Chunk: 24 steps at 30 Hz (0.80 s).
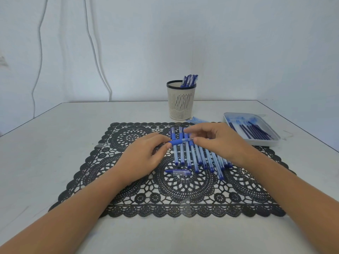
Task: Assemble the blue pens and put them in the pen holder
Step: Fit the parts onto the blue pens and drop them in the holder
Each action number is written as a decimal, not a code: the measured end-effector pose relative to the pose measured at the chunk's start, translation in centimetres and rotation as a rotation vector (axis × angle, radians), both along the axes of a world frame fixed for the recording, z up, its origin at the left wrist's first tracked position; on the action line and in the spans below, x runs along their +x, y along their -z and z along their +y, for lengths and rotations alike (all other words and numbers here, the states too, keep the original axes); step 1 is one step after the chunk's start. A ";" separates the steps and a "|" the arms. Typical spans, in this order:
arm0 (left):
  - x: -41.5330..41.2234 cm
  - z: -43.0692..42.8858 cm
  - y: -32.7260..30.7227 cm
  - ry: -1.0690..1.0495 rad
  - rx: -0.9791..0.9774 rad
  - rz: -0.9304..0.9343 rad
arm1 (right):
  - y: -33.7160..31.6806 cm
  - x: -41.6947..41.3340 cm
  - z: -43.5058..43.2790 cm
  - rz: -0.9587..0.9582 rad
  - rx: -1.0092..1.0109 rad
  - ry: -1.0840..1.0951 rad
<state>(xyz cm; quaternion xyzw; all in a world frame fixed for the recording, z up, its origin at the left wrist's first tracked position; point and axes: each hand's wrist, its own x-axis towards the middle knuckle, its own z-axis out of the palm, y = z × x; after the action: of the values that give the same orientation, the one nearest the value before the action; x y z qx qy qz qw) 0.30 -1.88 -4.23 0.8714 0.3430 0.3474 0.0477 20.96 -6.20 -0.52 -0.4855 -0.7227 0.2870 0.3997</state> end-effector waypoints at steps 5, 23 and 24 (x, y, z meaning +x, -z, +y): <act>-0.1 0.0 -0.1 -0.023 -0.010 -0.005 | 0.0 0.1 0.2 0.043 -0.032 0.018; -0.6 0.3 -0.1 -0.122 -0.059 -0.049 | 1.4 -1.8 -0.6 -0.606 0.125 -0.130; -0.5 0.3 -0.1 -0.120 -0.054 -0.048 | 1.4 -1.8 -0.6 -0.586 0.143 -0.112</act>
<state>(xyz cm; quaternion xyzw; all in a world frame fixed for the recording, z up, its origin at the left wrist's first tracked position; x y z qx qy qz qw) -0.25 -1.60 -4.13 0.8391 0.4029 0.3609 0.0585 19.11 -6.81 -1.92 -0.4777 -0.8510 0.1049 0.1911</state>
